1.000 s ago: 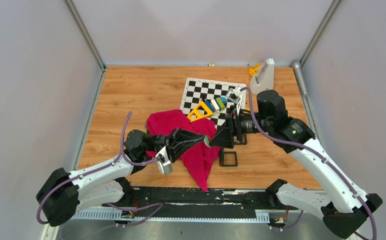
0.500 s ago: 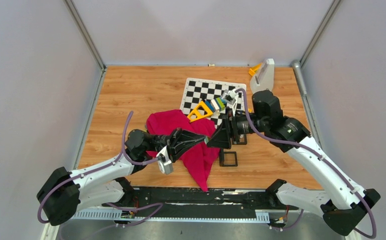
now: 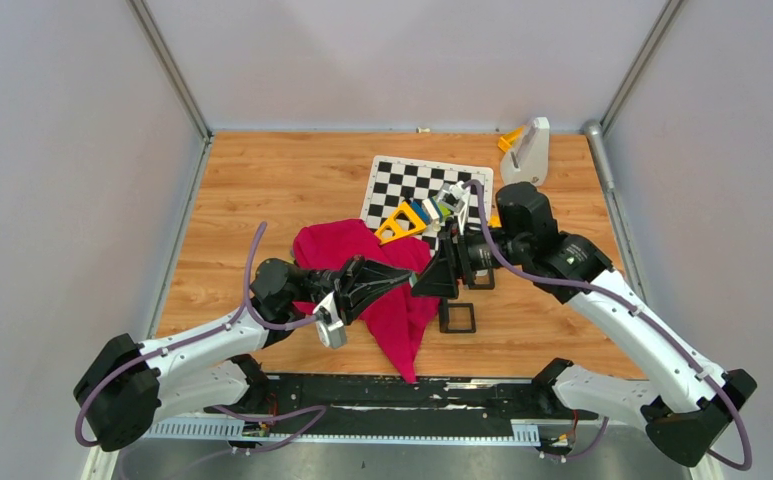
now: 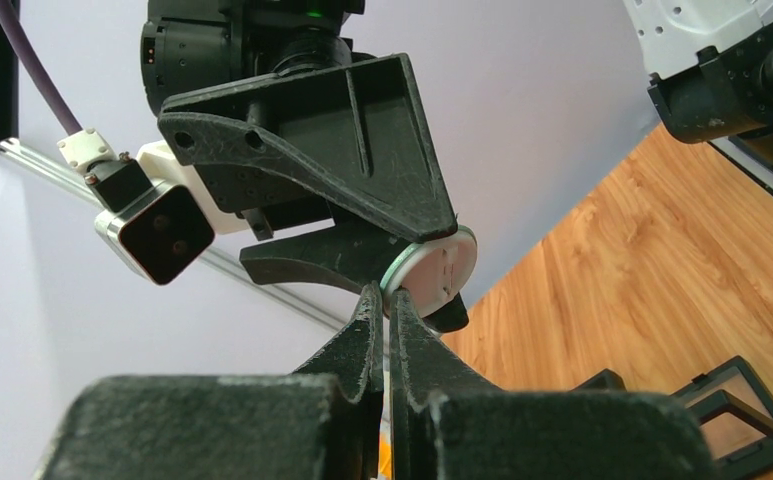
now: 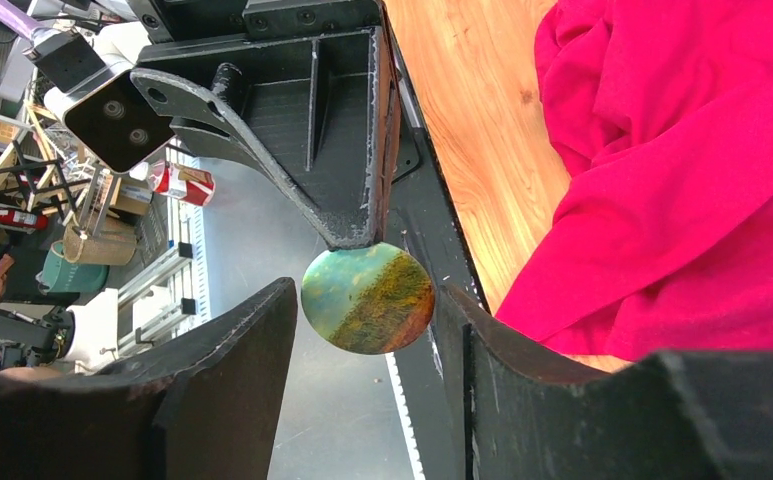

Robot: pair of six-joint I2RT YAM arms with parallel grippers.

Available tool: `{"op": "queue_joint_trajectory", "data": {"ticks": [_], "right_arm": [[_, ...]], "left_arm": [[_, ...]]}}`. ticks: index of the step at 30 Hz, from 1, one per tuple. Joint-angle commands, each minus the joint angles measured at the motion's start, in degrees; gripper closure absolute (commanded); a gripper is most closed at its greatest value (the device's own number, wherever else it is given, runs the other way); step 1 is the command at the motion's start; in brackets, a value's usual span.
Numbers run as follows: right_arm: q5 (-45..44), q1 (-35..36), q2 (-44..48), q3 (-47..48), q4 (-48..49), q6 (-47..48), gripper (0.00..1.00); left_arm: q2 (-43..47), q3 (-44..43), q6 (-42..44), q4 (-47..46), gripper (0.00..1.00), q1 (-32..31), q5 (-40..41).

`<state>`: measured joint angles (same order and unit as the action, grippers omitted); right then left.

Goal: Remove the brooch from the garment

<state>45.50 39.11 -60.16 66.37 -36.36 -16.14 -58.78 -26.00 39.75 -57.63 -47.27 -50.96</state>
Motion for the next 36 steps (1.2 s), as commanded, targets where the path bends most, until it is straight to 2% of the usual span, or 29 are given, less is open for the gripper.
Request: {"op": "queue_joint_trajectory", "data": {"ticks": [1, 3, 10, 12, 17, 20, 24, 27, 30, 31, 36], "right_arm": [[0.22, 0.33, -0.13, -0.10, 2.67, 1.02, 0.47], [0.53, 0.34, -0.07, -0.10, 2.84, 0.95, 0.49], [-1.73, 0.35, 0.73, -0.18, 2.94, 0.20, 0.63], [-4.79, 0.35, 1.20, -0.27, 2.42, -0.45, 0.66], [-14.79, -0.20, 1.37, -0.08, -2.89, -2.05, 0.76], [-23.39, -0.96, 2.85, -0.99, -5.46, -3.48, 0.77], [-34.40, -1.95, 4.89, -2.82, -8.48, -6.58, 0.77], [-42.52, -2.28, 6.20, -5.02, -10.07, -10.05, 0.79], [-46.40, -2.38, 7.93, -8.06, -11.10, -12.69, 0.81], [-47.61, -2.42, 8.61, -9.11, -11.22, -13.50, 0.81], [-50.88, -2.38, 11.72, -14.07, -12.35, -17.95, 0.79]], "left_arm": [[0.03, -2.39, -0.54, -0.95, 1.00, 0.16, -0.79], [0.00, -2.39, -0.52, -1.07, 1.00, 0.16, -0.71], [-0.21, -2.20, -0.53, -0.97, 1.00, 0.16, -0.27], [-0.23, -1.99, -0.31, -0.76, 0.93, 0.16, 0.05], [-0.15, -1.42, 0.38, 1.58, 0.61, 0.22, 1.43], [0.04, -0.90, 0.62, 3.09, 0.49, 0.16, 1.68], [-0.74, 0.65, -0.66, 2.30, 0.41, 0.07, 2.14], [-2.20, 2.88, -5.32, -2.49, 0.33, 0.05, 3.41], [-4.02, 4.47, -12.94, -7.31, 0.25, -0.01, 8.27], [-4.95, 4.88, -17.64, -8.93, 0.25, -0.02, 9.49], [-8.09, 5.78, -27.92, -10.84, 0.23, 0.00, 15.17]]}}
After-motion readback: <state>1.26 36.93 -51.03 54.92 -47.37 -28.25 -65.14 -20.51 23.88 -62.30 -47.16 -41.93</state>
